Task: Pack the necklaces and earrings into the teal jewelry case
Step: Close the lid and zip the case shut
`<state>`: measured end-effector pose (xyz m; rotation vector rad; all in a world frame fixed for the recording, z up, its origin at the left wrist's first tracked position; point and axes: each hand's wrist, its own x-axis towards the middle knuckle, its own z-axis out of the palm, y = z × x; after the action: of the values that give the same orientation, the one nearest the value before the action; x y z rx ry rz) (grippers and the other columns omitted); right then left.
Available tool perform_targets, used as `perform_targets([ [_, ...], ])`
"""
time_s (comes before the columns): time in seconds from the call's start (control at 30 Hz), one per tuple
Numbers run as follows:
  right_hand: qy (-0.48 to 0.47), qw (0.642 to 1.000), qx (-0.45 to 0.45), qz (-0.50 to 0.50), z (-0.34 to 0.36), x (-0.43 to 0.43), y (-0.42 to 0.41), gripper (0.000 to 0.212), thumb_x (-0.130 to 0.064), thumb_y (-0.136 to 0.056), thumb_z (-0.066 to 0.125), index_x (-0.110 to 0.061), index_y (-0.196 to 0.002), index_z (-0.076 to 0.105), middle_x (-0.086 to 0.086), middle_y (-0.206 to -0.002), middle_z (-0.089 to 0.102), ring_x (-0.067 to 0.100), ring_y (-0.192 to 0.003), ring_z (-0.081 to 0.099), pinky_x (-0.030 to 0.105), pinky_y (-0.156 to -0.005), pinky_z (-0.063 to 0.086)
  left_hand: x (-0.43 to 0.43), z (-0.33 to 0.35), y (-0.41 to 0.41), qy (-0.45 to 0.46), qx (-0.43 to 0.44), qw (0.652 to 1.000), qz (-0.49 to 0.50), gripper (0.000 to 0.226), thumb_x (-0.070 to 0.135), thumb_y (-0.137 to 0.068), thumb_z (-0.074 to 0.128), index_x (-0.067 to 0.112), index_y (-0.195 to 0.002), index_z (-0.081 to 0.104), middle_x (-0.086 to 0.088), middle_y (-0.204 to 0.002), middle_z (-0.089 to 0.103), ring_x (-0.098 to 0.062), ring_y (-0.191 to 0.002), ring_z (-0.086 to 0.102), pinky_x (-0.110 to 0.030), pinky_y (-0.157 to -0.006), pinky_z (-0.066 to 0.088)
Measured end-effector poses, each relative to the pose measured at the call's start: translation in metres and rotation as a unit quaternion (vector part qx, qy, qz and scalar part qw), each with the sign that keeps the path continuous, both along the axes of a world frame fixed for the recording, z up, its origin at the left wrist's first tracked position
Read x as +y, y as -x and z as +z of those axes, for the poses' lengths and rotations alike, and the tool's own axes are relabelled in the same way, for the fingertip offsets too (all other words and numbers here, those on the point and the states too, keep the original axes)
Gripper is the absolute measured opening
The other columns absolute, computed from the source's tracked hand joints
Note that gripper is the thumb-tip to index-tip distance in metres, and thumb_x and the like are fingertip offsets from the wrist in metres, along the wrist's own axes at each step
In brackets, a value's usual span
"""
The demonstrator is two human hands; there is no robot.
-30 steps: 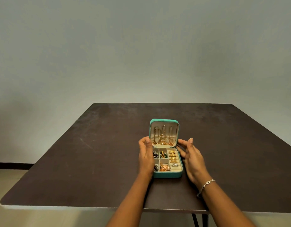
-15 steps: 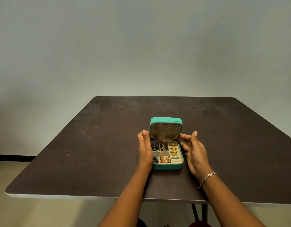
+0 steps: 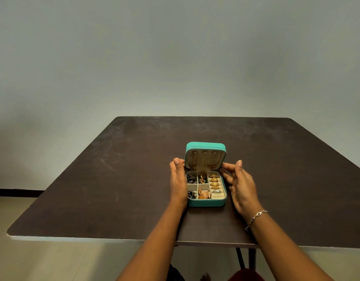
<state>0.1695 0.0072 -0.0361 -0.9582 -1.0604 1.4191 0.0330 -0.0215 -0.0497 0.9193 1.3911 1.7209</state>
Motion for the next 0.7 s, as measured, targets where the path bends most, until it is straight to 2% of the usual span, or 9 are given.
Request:
perform_targets([
  [0.1, 0.0, 1.0, -0.009, 0.001, 0.0, 0.0, 0.0, 0.041, -0.036, -0.097, 0.029, -0.013, -0.095, 0.063, 0.0, -0.096, 0.067, 0.012, -0.099, 0.06, 0.024, -0.079, 0.041, 0.001, -0.001, 0.0, -0.001, 0.005, 1.0, -0.003, 0.061, 0.085, -0.063, 0.026, 0.034, -0.09, 0.046, -0.012, -0.112, 0.061, -0.025, -0.11, 0.057, -0.054, -0.098, 0.042],
  [0.17, 0.001, 1.0, -0.014, 0.005, 0.0, 0.0, 0.0, 0.038, -0.034, -0.098, 0.03, -0.013, -0.096, 0.063, 0.008, -0.099, 0.068, 0.013, -0.101, 0.061, 0.026, -0.083, 0.043, 0.001, -0.003, 0.001, 0.001, 0.007, 1.0, -0.002, 0.063, 0.086, -0.062, 0.025, 0.035, -0.092, 0.047, -0.01, -0.112, 0.062, -0.024, -0.11, 0.057, -0.054, -0.098, 0.043],
  [0.23, -0.01, 1.0, -0.02, 0.021, 0.0, -0.001, -0.001, 0.029, -0.026, -0.097, 0.037, -0.011, -0.101, 0.062, 0.015, -0.109, 0.065, 0.012, -0.1, 0.061, 0.023, -0.078, 0.047, 0.001, -0.002, 0.002, -0.001, 0.007, 1.0, -0.003, 0.063, 0.086, -0.063, 0.025, 0.035, -0.093, 0.048, -0.01, -0.112, 0.062, -0.024, -0.109, 0.058, -0.054, -0.097, 0.043],
  [0.3, -0.028, 0.998, -0.038, 0.047, -0.002, 0.0, -0.004, 0.02, -0.015, -0.092, 0.048, -0.009, -0.109, 0.057, 0.009, -0.111, 0.064, 0.015, -0.101, 0.061, 0.019, -0.073, 0.05, 0.0, -0.001, 0.001, -0.007, 0.009, 1.0, -0.003, 0.062, 0.084, -0.064, 0.025, 0.034, -0.094, 0.048, -0.011, -0.11, 0.062, -0.025, -0.107, 0.059, -0.053, -0.096, 0.044],
  [0.43, -0.049, 0.991, -0.059, 0.106, -0.009, 0.003, -0.008, 0.053, 0.006, -0.076, 0.062, -0.008, -0.124, 0.044, 0.005, -0.126, 0.055, 0.015, -0.116, 0.054, 0.022, -0.084, 0.053, -0.001, 0.002, 0.0, -0.016, 0.018, 1.0, -0.008, 0.049, 0.07, -0.076, 0.025, 0.031, -0.097, 0.046, -0.012, -0.109, 0.061, -0.026, -0.103, 0.061, -0.053, -0.093, 0.047],
  [0.6, -0.06, 0.985, -0.085, 0.135, -0.012, 0.003, -0.008, 0.069, 0.008, -0.071, 0.067, -0.01, -0.131, 0.036, 0.002, -0.132, 0.049, 0.011, -0.119, 0.05, 0.027, -0.093, 0.048, -0.001, 0.001, 0.001, -0.015, 0.022, 1.0, -0.014, 0.044, 0.068, -0.077, 0.027, 0.033, -0.099, 0.044, -0.01, -0.111, 0.06, -0.024, -0.106, 0.059, -0.052, -0.094, 0.047],
  [0.7, -0.082, 0.976, -0.122, 0.16, -0.01, 0.0, -0.008, 0.075, 0.009, -0.068, 0.069, -0.014, -0.13, 0.033, -0.008, -0.124, 0.05, 0.0, -0.109, 0.053, 0.015, -0.086, 0.05, 0.0, 0.001, 0.0, -0.018, 0.022, 0.999, -0.015, 0.043, 0.067, -0.077, 0.029, 0.033, -0.099, 0.044, -0.01, -0.111, 0.06, -0.024, -0.105, 0.06, -0.052, -0.093, 0.047],
])
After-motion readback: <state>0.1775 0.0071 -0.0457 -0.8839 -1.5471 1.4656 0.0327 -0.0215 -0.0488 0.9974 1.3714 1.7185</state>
